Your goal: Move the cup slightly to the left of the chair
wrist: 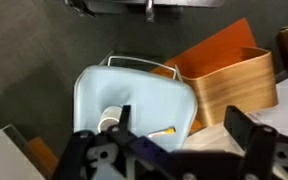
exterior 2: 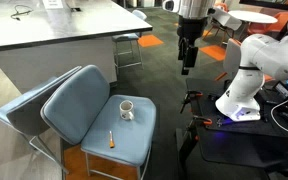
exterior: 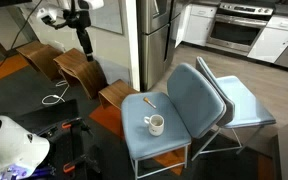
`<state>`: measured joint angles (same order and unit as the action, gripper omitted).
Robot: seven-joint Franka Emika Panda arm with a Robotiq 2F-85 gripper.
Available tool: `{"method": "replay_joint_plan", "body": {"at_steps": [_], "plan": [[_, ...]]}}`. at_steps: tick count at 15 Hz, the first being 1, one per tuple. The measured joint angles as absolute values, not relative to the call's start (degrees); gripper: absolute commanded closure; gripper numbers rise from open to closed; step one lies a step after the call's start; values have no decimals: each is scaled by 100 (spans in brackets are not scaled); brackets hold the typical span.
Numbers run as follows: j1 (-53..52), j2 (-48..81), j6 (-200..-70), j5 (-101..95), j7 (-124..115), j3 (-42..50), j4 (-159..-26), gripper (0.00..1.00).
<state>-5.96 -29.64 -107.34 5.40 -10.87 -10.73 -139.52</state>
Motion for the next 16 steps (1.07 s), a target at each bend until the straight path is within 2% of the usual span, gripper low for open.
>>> {"method": "replay_joint_plan", "body": {"at_steps": [12, 16], "plan": [[-592, -2914, -10770, 506, -1063, -1065, -13939, 0], [-456, -2088, -11686, 284, -1002, -935, -13678, 0]]}}
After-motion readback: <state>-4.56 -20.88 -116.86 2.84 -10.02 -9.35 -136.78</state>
